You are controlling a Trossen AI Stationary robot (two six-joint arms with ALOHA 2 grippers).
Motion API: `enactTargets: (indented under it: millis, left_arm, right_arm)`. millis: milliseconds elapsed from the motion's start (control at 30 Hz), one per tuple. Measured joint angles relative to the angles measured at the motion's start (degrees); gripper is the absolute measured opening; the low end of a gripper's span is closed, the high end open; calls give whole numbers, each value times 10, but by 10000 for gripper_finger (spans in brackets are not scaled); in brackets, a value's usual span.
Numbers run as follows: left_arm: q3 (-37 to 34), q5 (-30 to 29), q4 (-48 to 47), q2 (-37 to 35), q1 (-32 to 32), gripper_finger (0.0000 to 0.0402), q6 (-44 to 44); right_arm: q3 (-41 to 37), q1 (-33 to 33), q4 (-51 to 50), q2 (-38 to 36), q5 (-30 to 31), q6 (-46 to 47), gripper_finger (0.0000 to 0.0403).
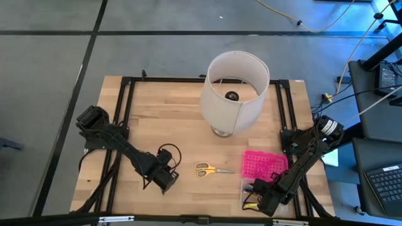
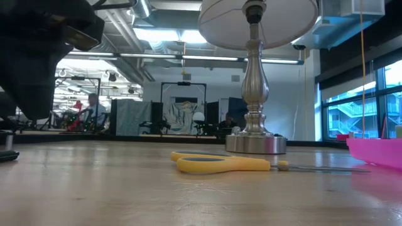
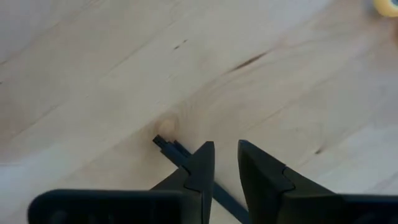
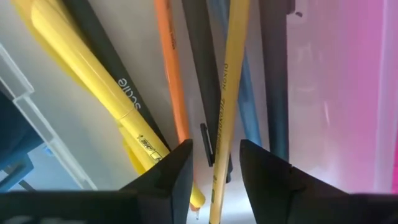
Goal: Pick & place school supplies into a supply box
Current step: Put the black pen into the supply box
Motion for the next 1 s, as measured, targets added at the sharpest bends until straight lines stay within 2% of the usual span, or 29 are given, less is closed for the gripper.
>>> enactTargets:
  millis: [133,267,400,500,667,833,1000]
  left_arm:
    - [0,12,0,0,1,81,-11]
    - [0,20,0,0,1,113,-34]
    - [0,-18,0,0,-3,143,-45]
    - [0,-16,2,0,-7,154,-56]
    - [-2,28,-3,8,-7,155,-129]
    - [-4,10,-2,25,-8,146,-155]
    - [-4,25,-5,37,-7,137,-179]
  right_arm:
    - [0,0,0,0,1,-14,135]
    - [0,0,0,0,1,-16,135]
    - [0,0,0,0,1,-18,135]
    - [0,0,0,0,1,-29,135]
    - [0,0,0,0,1,-46,136]
    - [0,0,0,0,12,-61,136]
    - [0,0,0,0,14,-63,136]
